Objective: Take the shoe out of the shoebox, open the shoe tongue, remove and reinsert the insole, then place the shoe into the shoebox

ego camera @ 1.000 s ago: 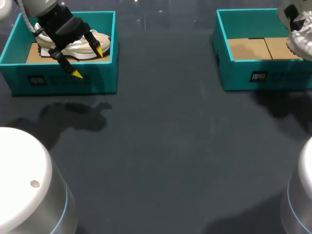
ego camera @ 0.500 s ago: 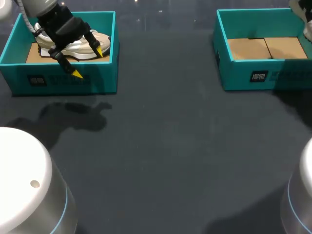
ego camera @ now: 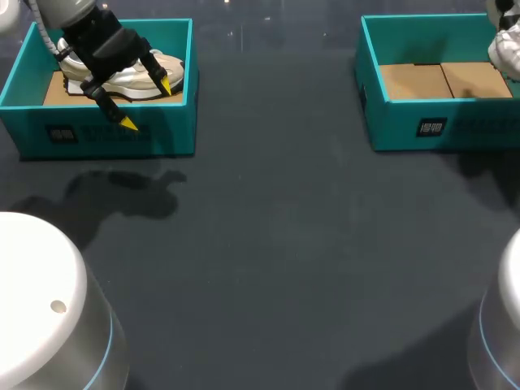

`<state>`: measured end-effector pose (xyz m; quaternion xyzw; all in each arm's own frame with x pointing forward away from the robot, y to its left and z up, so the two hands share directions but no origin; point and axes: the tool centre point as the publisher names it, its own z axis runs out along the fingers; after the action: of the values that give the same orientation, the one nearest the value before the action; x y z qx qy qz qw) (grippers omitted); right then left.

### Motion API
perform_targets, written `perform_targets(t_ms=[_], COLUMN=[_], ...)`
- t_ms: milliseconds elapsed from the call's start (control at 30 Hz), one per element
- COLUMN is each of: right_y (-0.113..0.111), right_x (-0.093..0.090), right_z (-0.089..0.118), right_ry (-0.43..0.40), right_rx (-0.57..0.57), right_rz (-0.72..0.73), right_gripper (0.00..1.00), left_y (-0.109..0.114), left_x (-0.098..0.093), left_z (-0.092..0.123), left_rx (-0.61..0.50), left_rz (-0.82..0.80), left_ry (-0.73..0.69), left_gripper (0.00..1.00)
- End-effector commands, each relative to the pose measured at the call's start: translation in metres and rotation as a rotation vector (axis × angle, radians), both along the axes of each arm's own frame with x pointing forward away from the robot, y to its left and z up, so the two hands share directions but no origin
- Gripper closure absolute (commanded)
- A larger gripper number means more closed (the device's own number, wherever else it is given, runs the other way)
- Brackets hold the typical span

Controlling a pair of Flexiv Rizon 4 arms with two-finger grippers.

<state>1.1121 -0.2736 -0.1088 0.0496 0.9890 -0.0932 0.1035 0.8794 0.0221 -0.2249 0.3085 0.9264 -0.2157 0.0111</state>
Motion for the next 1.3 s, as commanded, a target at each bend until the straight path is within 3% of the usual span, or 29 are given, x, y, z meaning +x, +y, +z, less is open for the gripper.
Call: perform_targets(t_ms=[33,167,567,733,900,1300], right_y=[-0.008,-0.018,-0.018,-0.023,-0.021,-0.018], right_x=[-0.002,-0.008,-0.008,-0.016,-0.022,-0.021], right_z=[0.000,-0.005,-0.005,-0.015,-0.020,-0.024], right_ry=[0.003,0.061,0.061,-0.004,-0.053,-0.059], right_rx=[-0.004,-0.006,-0.006,0.031,0.029,0.019], right_rz=[-0.124,-0.310,-0.310,-0.507,-0.606,-0.660], right_gripper=[1.00,1.00,1.00,1.00,1.00,1.00], left_y=[0.000,0.000,0.000,0.000,0.000,0.000], left_x=[0.000,0.000,0.000,0.000,0.000,0.000], left_z=[0.000,0.000,0.000,0.000,0.000,0.000], left_rx=[0.002,0.002,0.002,0.002,0.002,0.002], left_rz=[0.000,0.000,0.000,0.000,0.000,0.000], left_ry=[-0.001,-0.001,-0.001,-0.001,-0.001,-0.001], left_gripper=[0.00,0.00,0.00,0.00,0.00,0.00])
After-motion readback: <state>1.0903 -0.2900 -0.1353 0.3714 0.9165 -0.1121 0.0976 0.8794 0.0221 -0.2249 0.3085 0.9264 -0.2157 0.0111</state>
